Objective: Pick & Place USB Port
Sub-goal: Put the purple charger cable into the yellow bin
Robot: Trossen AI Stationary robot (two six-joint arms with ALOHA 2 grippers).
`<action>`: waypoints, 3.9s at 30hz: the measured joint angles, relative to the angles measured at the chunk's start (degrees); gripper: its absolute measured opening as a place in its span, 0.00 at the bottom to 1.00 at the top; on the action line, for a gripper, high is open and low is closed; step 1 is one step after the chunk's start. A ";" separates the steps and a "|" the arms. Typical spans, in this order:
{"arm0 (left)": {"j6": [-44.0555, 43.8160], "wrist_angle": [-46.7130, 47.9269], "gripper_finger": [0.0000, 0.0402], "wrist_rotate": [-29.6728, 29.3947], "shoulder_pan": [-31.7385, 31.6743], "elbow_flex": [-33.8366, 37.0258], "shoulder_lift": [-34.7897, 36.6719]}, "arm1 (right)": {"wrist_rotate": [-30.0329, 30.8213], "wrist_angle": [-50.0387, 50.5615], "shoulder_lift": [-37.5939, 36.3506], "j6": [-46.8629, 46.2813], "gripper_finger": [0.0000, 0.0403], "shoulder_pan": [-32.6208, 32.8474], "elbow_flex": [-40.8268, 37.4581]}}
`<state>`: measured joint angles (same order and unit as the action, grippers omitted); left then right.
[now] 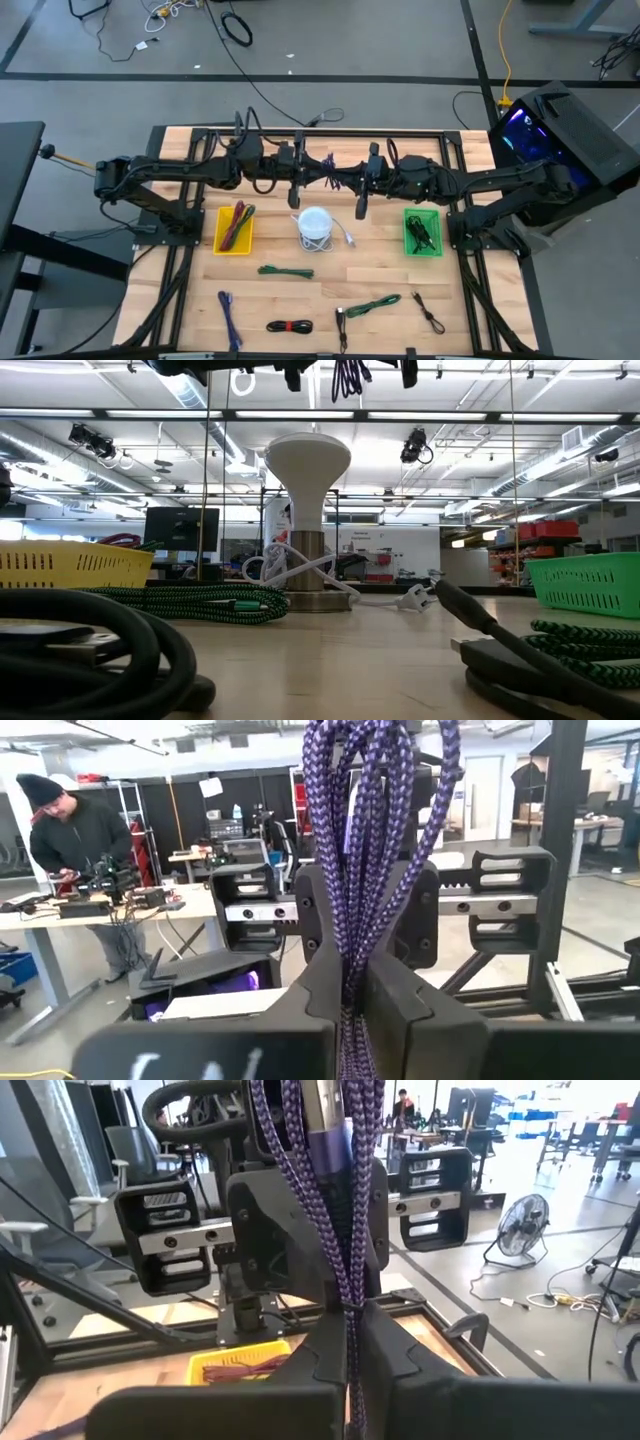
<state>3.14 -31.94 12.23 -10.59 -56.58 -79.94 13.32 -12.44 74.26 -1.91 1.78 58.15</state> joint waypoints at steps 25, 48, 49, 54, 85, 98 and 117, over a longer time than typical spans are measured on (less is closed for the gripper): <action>-8.88 56.25 0.06 -26.37 -1.24 -0.07 24.19 | 5.57 21.38 0.07 -5.79 0.33 0.61 -0.02; -66.21 80.17 0.06 -26.01 17.91 20.30 36.09 | 7.21 19.64 0.04 -4.68 0.28 0.57 -0.04; -67.69 79.37 0.06 -25.93 18.57 21.58 36.09 | 7.21 19.60 0.04 -4.66 0.28 0.57 -0.04; -73.59 77.45 0.06 -24.61 20.97 25.53 36.09 | 7.21 19.63 0.04 -3.98 0.28 0.57 -0.04; -73.22 79.29 0.28 -25.12 22.73 26.25 33.18 | 7.21 19.09 0.00 -3.34 0.28 0.57 -0.04; -58.06 77.18 0.28 -13.66 24.40 15.68 33.07 | 7.21 19.83 0.00 -3.81 0.28 0.55 -0.04; -116.62 62.25 0.28 -28.79 62.30 15.78 9.75 | 7.20 20.10 0.00 -4.96 0.28 0.48 -0.04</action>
<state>-113.48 30.31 -16.56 51.71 -40.80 -70.19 20.52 7.66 74.26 -6.87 2.26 58.11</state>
